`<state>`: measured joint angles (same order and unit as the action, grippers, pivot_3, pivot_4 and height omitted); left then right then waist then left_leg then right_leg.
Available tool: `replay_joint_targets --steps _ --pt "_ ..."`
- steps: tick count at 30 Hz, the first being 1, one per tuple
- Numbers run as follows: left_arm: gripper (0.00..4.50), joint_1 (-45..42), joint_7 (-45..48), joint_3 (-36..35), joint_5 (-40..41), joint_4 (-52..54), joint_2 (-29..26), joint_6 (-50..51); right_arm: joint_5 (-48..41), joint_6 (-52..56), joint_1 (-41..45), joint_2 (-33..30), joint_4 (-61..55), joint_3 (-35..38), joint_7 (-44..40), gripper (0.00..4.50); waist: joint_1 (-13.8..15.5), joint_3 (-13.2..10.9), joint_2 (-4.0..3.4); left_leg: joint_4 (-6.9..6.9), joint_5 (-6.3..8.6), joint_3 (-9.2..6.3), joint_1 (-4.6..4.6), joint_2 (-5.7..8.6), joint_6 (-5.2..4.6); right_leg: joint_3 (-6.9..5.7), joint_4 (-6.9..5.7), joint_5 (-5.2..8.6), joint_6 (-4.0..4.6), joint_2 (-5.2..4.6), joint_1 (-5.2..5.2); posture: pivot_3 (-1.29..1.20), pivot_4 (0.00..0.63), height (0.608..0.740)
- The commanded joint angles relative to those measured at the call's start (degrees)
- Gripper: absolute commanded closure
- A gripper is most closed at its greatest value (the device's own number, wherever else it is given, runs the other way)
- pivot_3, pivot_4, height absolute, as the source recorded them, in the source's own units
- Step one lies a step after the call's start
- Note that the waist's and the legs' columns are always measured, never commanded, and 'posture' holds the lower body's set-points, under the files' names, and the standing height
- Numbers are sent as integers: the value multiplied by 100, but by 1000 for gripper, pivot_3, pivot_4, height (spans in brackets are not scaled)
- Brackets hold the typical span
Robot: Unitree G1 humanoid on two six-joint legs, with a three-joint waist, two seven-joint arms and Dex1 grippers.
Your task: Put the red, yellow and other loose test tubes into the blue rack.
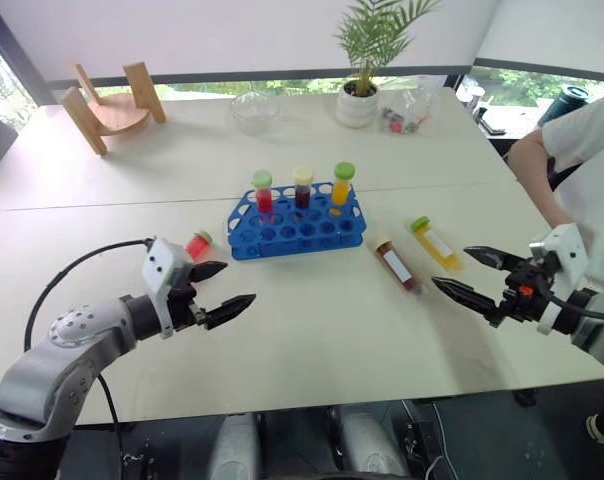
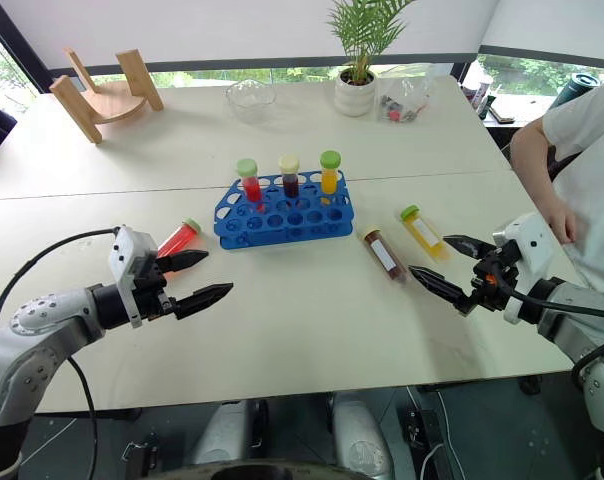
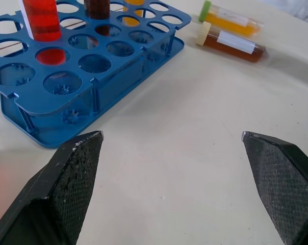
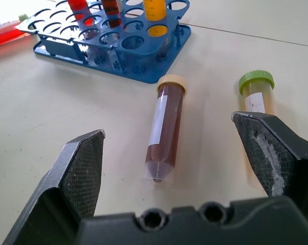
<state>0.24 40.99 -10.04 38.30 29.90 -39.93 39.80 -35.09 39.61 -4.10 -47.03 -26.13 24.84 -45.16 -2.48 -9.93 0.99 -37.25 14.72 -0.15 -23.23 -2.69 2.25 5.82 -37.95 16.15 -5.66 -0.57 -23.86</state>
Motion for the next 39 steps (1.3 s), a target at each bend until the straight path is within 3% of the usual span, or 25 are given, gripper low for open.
replay_joint_targets --steps 1,21,26,28,33,39 --pt "0 -12 -14 -142 97 202 -64 12 -18 -75 91 -54 -44 -12 -15 81 0 0 0 0 0 0 0 0 0 0 0 0 0 0 0 0 150 740" --pt "0 -78 -102 -141 268 254 -82 116 60 341 588 -341 180 -186 99 81 -1 0 0 0 0 0 1 0 0 0 0 0 0 0 0 0 150 740" --pt "0 -145 -136 -73 272 273 -72 133 244 803 1049 -781 335 -523 205 81 -8 0 0 -1 0 0 0 0 0 0 0 0 0 0 0 0 150 740" --pt "0 -222 -118 4 249 253 -69 122 431 1084 1500 -1190 629 -944 124 81 -10 0 -1 -2 0 4 2 0 0 3 0 1 2 -1 -1 0 150 740" --pt "0 -515 -51 245 153 40 2 40 692 2620 3966 -1735 2185 -2781 -509 81 -28 -5 -5 -9 -1 16 9 0 0 12 0 0 13 -2 -2 0 150 740" --pt "0 -633 -108 493 -9 -48 234 -107 2168 2304 6298 -1011 4755 -4917 -1275 81 -26 -5 -4 8 0 20 -12 -1 -1 9 1 -5 1 -2 -33 0 150 740"
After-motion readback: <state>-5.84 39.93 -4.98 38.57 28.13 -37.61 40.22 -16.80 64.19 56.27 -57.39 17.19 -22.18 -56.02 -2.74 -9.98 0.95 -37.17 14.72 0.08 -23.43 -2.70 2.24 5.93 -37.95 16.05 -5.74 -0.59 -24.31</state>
